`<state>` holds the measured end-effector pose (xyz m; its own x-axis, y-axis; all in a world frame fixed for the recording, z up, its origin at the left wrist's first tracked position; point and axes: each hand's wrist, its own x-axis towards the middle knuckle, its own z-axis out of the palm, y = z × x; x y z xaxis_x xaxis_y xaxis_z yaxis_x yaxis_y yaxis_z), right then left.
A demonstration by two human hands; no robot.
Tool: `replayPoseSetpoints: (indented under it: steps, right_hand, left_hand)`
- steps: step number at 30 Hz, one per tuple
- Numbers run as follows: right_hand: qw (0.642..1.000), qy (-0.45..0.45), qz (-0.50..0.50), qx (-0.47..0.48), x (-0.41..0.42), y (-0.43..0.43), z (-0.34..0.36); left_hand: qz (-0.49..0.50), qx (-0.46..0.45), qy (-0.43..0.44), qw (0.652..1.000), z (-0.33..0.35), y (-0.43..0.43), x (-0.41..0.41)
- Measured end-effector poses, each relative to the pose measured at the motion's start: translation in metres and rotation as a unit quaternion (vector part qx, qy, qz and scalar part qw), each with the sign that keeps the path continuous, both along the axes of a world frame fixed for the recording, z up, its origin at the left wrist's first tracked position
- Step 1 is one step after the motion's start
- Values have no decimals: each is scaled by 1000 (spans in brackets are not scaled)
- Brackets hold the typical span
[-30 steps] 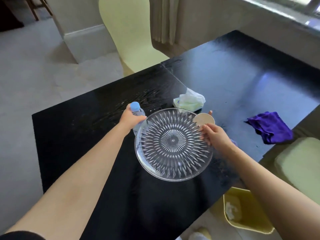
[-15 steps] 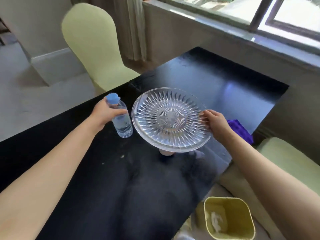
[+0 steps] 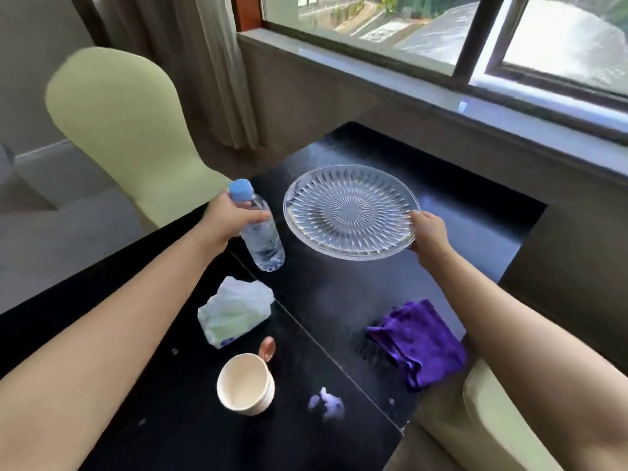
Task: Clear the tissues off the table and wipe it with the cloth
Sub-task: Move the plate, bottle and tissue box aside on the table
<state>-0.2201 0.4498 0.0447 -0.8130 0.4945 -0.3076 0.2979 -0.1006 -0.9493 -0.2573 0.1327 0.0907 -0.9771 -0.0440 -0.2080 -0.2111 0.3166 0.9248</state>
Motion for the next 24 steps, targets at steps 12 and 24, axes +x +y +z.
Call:
replayPoseSetpoints:
  steps: [12,24]
  right_hand:
    - [990,-114,-34,-73,-61,32,-107]
    - [985,-150,-31,-79,-72,11,-179]
  left_hand:
    - [34,-82,-33,996,-90,86,-58]
    - [26,-142,-26,989,-124,87,-66]
